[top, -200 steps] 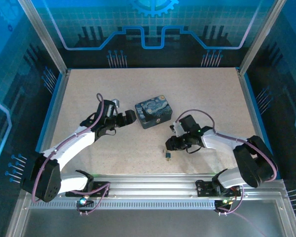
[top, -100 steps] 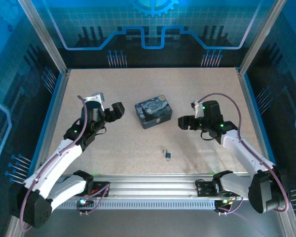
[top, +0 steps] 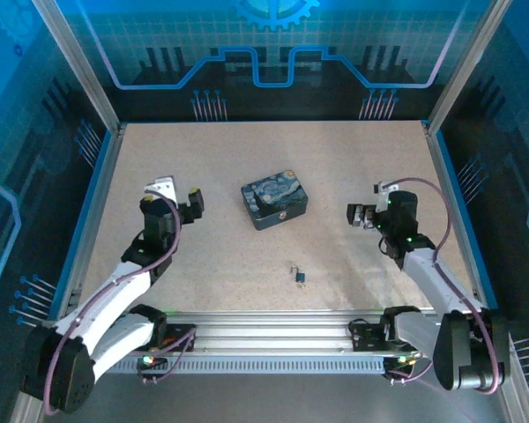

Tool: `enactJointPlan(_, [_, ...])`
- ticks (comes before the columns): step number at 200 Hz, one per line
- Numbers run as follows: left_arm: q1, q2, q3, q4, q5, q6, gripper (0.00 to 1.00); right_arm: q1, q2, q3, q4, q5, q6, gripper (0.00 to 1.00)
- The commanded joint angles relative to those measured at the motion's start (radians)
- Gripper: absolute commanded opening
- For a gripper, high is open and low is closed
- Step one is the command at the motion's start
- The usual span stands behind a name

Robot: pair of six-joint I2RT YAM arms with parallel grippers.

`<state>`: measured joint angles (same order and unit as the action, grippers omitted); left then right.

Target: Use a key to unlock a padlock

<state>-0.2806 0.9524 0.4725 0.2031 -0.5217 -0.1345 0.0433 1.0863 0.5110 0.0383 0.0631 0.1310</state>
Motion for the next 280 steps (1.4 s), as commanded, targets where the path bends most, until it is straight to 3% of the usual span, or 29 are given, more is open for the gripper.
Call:
enactJointPlan(1, [0.025, 0.046, -0.036, 0.166, -0.028, 0.114, 0.99, -0.022, 0.066, -0.023, 0.202, 0.032, -0.073, 1.00])
enactJointPlan(63, [0.108, 0.200, -0.069, 0.284, 0.081, 0.113, 0.99, -0.032, 0.256, -0.132, 0.678, -0.029, -0.095, 1.00])
enactJointPlan(107, [0.136, 0.314, -0.070, 0.367, 0.154, 0.114, 0.99, -0.035, 0.413, -0.132, 0.821, -0.081, -0.109, 1.00])
enactJointPlan(118, [0.142, 0.342, -0.072, 0.396, 0.165, 0.115, 0.99, -0.035, 0.407, -0.101, 0.744, -0.091, -0.113, 1.00])
enactJointPlan(177, [0.175, 0.485, -0.075, 0.605, 0.285, 0.203, 0.99, -0.010, 0.417, -0.083, 0.723, -0.062, -0.130, 1.00])
enactJointPlan(214, [0.267, 0.613, -0.136, 0.829, 0.391, 0.130, 0.99, -0.006, 0.417, -0.083, 0.723, -0.054, -0.131, 1.00])
enactJointPlan(244, [0.294, 0.595, -0.109, 0.737, 0.414, 0.093, 0.99, 0.003, 0.417, -0.081, 0.721, -0.036, -0.135, 1.00])
enactJointPlan(280, [0.294, 0.598, -0.109, 0.747, 0.416, 0.096, 0.99, 0.010, 0.419, -0.078, 0.713, -0.025, -0.143, 1.00])
